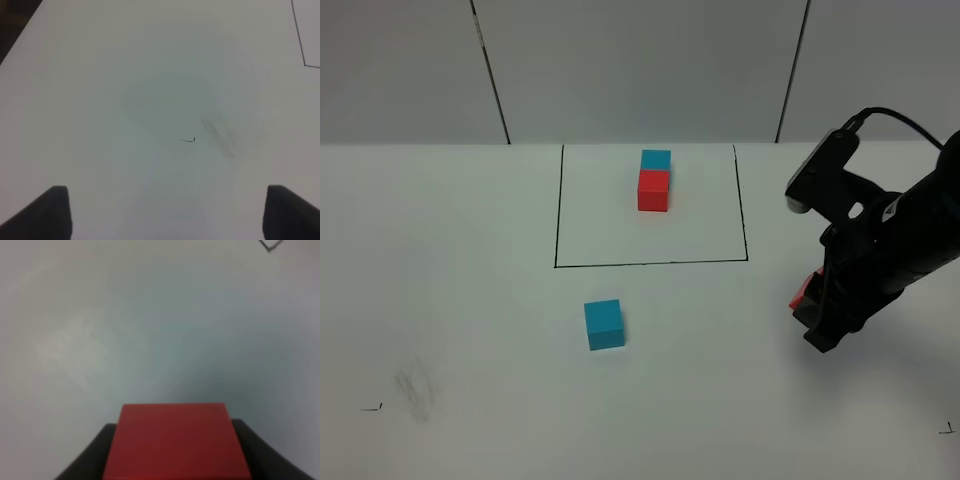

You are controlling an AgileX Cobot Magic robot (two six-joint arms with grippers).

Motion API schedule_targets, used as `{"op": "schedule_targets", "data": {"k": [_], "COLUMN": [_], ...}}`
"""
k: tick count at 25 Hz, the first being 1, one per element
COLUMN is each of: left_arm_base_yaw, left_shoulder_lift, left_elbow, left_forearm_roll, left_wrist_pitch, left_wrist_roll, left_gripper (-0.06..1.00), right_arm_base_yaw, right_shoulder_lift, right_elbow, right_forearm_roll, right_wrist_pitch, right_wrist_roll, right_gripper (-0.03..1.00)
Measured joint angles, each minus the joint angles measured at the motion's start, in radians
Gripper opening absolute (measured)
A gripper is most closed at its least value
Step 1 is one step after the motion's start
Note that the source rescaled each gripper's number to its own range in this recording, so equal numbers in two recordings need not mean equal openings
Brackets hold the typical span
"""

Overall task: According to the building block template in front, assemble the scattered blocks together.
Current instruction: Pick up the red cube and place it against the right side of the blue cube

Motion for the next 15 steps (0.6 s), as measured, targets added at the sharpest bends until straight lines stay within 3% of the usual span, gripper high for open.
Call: {"op": "schedule_targets", "data": {"k": [6,12,15], "left_arm_base_yaw": [0.0,0.0,0.0], "left_shoulder_lift": [0.0,0.0,0.0], "left_elbow": [0.0,0.0,0.0], "left_forearm_roll": [0.0,0.0,0.0], "left_wrist_pitch": [0.0,0.0,0.0], "left_wrist_roll": [0.0,0.0,0.0], "left_gripper": [1.0,1.0,1.0], "right_arm_base_yaw": [0.008,0.009,0.041], "right_shoulder_lift": [0.126,0.251,0.289], "right_elbow": [-0.056,-0.227,-0.292], "right_forearm_roll": [0.033,0.026,-0.034], "right_wrist_pitch": [0.056,0.186,0.22], "right_wrist_roll": [-0.13,-0.142,-0.153], "right_gripper": [0.0,0.0,0.0]}}
